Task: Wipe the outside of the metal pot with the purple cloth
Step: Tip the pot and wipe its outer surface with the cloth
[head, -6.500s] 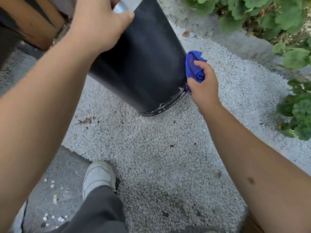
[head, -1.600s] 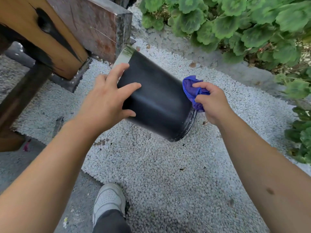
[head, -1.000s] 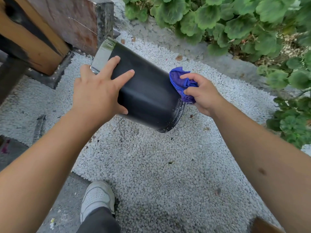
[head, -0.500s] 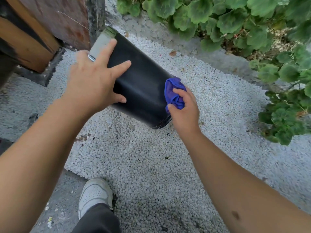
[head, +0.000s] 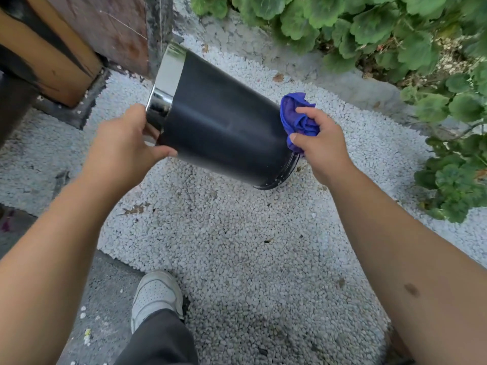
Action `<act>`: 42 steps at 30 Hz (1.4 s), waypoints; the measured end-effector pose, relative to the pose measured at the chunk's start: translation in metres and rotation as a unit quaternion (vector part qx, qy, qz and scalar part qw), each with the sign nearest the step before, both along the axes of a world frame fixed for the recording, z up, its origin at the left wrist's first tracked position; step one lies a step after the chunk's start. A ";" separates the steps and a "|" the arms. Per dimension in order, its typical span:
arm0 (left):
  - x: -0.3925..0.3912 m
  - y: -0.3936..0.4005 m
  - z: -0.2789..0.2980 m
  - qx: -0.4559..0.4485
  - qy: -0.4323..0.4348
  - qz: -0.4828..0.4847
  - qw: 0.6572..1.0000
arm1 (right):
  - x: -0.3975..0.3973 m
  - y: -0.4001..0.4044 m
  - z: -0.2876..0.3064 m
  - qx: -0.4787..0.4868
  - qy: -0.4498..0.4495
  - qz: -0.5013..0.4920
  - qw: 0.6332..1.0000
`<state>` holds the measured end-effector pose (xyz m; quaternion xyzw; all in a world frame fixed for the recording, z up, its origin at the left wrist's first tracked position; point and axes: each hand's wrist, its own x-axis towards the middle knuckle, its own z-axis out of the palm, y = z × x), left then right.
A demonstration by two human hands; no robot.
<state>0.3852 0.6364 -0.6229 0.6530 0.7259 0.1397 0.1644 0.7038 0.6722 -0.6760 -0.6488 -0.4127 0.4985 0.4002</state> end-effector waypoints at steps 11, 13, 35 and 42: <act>0.021 0.024 0.009 0.111 0.005 -0.027 0.993 | 0.014 0.015 0.012 -0.023 0.110 0.055 0.992; 0.032 0.023 0.004 0.136 0.052 -0.076 0.986 | 0.016 0.017 0.009 -0.027 0.117 0.047 0.992; 0.051 0.058 -0.005 0.119 0.216 -0.085 0.965 | -0.002 0.005 0.009 0.060 -0.013 0.040 0.997; 0.053 0.064 -0.001 0.118 0.223 -0.084 0.964 | -0.023 -0.017 0.000 0.105 -0.106 0.003 0.989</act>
